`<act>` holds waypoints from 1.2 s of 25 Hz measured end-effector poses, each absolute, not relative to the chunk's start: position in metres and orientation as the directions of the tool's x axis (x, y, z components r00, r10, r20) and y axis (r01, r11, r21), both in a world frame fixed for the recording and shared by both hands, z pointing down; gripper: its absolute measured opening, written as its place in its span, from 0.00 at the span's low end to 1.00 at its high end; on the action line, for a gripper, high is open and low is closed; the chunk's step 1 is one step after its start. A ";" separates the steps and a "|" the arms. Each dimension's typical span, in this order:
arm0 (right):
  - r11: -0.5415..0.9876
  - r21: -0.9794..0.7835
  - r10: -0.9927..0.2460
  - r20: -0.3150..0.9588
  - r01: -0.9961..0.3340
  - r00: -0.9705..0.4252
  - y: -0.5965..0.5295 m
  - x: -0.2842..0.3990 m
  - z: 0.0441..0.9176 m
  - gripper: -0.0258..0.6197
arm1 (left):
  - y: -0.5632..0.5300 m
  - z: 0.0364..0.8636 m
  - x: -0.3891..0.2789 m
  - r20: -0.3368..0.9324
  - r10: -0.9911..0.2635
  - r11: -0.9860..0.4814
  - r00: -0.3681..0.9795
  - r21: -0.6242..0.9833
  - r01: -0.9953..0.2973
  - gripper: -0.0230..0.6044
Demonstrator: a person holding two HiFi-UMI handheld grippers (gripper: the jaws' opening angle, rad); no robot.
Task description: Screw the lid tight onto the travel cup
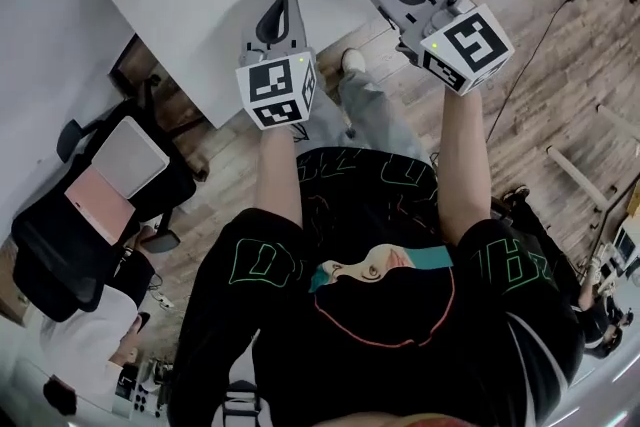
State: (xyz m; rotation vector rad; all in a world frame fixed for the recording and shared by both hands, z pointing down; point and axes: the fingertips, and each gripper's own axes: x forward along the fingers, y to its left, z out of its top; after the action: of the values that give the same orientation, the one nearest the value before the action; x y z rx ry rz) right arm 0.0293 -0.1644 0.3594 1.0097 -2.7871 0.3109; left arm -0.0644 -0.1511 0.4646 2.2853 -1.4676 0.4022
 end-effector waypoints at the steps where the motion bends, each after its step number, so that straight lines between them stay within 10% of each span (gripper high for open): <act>1: 0.781 -0.122 -0.575 0.241 -0.612 -0.782 -0.162 0.027 0.363 0.15 | -0.149 0.465 -0.059 0.438 -0.794 -0.373 0.422 0.198 -0.906 0.16; 10: 0.906 0.026 -0.401 0.375 -0.423 -0.836 -0.159 0.012 0.380 0.37 | -0.153 0.468 -0.018 0.434 -0.776 -0.447 0.457 0.133 -0.885 0.50; 30: 0.939 0.143 -0.343 0.447 -0.312 -0.826 -0.178 -0.023 0.400 0.41 | -0.181 0.474 -0.004 0.425 -0.773 -0.522 0.471 -0.004 -0.853 0.57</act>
State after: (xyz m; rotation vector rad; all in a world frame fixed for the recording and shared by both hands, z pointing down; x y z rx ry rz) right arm -0.0226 -0.1784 0.3999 0.4690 -2.6142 -0.0870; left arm -0.0041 -0.1813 0.4745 2.5092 -1.4086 0.5622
